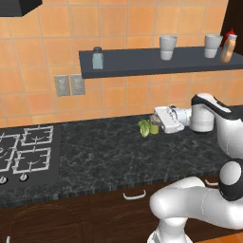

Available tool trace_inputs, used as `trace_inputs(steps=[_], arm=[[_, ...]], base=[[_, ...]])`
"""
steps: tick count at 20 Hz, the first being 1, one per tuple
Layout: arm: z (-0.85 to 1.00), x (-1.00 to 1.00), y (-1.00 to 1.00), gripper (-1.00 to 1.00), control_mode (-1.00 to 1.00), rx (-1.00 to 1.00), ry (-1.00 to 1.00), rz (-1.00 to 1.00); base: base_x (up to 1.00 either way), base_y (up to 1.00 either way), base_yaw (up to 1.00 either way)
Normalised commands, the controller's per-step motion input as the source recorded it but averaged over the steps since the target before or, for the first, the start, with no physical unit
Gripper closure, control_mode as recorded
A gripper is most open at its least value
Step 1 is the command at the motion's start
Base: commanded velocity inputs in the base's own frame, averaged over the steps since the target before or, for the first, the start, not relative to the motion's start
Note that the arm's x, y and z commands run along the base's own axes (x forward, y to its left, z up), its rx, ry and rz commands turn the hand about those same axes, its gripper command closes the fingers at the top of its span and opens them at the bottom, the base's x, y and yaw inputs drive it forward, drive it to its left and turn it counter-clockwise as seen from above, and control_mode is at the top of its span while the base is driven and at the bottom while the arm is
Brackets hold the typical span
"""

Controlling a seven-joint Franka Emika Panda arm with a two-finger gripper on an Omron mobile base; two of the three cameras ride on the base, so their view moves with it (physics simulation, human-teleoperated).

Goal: Put the shaker and condiment bottle from the counter next to their counterparts in the cabinet.

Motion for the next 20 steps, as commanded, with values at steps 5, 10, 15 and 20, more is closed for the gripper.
trace_inputs(steps=[5,10,15,20], arm=[[0.52,-0.09,0.34,1.0,-1.0,0.0,-0.01,0.0],[0.44,-0.03,0.28,1.0,-1.0,0.0,0.0,-0.03],[0.45,0.0,0.31,1.0,-1.0,0.0,0.0,-0.02],[0.41,0.0,0.18,1.0,-1.0,0.0,0.0,0.0]], base=[[0.0,0.0,0.0],[0.0,0.0,0.0],[0.0,0.0,0.0],[0.0,0.0,0.0]])
